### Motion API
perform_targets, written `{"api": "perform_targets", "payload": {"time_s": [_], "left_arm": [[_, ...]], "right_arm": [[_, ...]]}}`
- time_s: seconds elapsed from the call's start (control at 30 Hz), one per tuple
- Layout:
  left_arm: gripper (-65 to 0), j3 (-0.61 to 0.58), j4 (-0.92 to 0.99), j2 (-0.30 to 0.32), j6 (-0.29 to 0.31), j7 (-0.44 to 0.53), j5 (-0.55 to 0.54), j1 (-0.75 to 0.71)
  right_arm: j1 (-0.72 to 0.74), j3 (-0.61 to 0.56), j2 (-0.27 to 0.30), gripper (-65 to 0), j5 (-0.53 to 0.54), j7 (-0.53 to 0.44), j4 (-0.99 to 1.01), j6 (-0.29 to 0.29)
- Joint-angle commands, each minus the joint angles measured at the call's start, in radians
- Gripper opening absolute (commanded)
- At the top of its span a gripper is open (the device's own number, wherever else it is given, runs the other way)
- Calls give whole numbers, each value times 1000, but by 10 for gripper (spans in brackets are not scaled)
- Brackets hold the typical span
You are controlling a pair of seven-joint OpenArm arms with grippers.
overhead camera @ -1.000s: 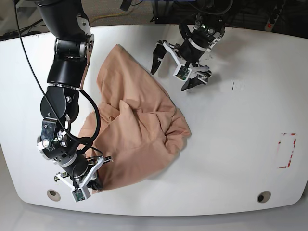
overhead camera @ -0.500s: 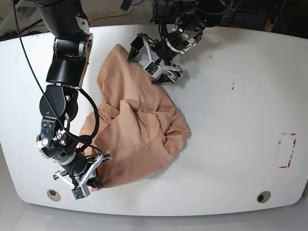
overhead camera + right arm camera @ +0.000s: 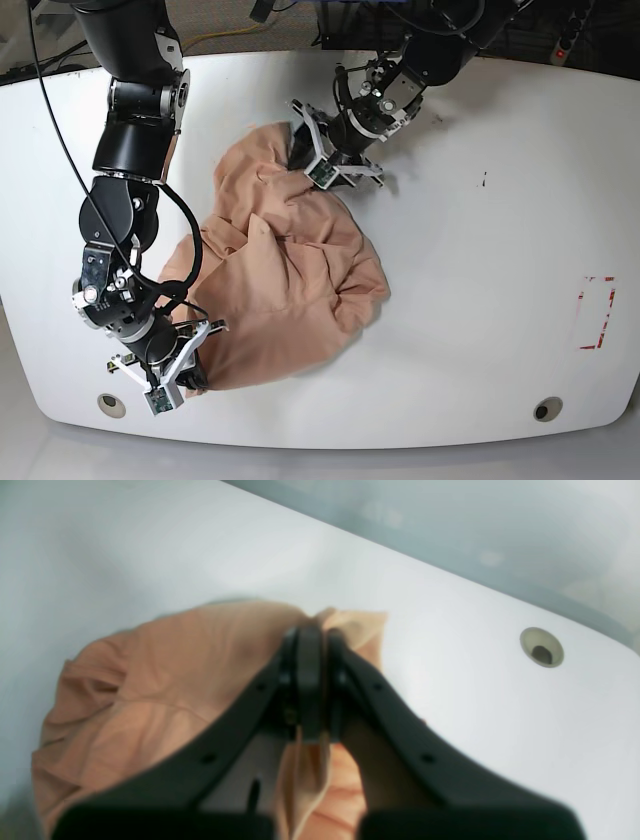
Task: Fold the T-shirt properly
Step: 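Reach the left gripper to the shirt's opposite end and grasp it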
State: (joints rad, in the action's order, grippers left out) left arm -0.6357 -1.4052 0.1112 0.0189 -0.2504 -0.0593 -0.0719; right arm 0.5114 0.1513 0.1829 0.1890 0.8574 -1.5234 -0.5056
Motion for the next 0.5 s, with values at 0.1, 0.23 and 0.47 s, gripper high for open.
{"api": "perform_targets", "payload": {"time_s": [0.1, 0.23, 0.47], "left_arm": [[-650, 146, 10, 28, -20, -208, 19, -6], [-632, 267, -1, 91, -18, -224, 16, -38], [-624, 475, -112, 189, 155, -226, 16, -108]], "right_arm": [[29, 4, 7, -650, 14, -28, -22, 0], [29, 4, 5, -650, 14, -23, -22, 0], [29, 4, 2, -650, 14, 7, -24, 0]]}}
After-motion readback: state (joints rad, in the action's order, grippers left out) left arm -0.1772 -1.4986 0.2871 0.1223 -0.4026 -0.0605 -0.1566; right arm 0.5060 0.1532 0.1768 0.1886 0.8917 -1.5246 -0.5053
